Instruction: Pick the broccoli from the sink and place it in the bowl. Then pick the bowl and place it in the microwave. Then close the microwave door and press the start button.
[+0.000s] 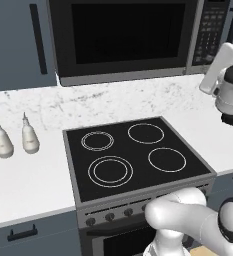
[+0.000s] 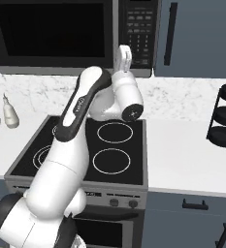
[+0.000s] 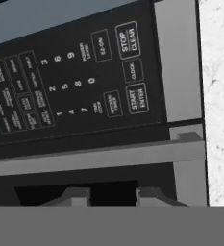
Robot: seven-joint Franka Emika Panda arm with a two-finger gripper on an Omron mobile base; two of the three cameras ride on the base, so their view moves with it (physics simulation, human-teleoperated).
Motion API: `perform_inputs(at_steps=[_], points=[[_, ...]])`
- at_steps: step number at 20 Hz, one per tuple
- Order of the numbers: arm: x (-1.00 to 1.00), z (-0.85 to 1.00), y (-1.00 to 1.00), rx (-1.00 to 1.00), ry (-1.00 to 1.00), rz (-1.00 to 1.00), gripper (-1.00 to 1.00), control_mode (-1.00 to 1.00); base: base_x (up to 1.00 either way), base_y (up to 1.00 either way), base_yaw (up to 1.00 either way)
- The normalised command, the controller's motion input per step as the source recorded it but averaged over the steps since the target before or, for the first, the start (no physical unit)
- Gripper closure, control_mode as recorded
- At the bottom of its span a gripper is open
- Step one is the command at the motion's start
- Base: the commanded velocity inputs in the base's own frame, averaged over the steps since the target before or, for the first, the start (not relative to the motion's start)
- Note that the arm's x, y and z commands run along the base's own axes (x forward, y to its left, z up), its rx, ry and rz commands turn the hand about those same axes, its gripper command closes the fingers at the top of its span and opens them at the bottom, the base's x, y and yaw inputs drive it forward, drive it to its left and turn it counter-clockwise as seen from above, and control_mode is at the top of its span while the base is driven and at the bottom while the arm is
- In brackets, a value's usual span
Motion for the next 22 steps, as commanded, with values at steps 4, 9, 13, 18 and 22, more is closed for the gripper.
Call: perform_inputs(at_steps=[4, 9, 13, 18, 22], points=[[0.01, 0.06, -0.23, 0.11, -0.16, 0.1, 1.0, -1.0, 0.0, 0.0, 0.0], [0.14, 0.11, 0.0, 0.03, -0.04, 0.0, 1.0, -1.0, 0.0, 0.0, 0.0], [0.18, 0.0, -0.07, 0.0, 0.0, 0.0, 1.0, -1.0, 0.0, 0.0, 0.0], [0.1, 0.11, -0.36, 0.05, 0.0, 0.0, 1.0, -1.0, 0.0, 0.0, 0.0], [0.25, 0.05, -0.11, 0.02, 0.0, 0.0, 1.0, -1.0, 0.0, 0.0, 0.0]])
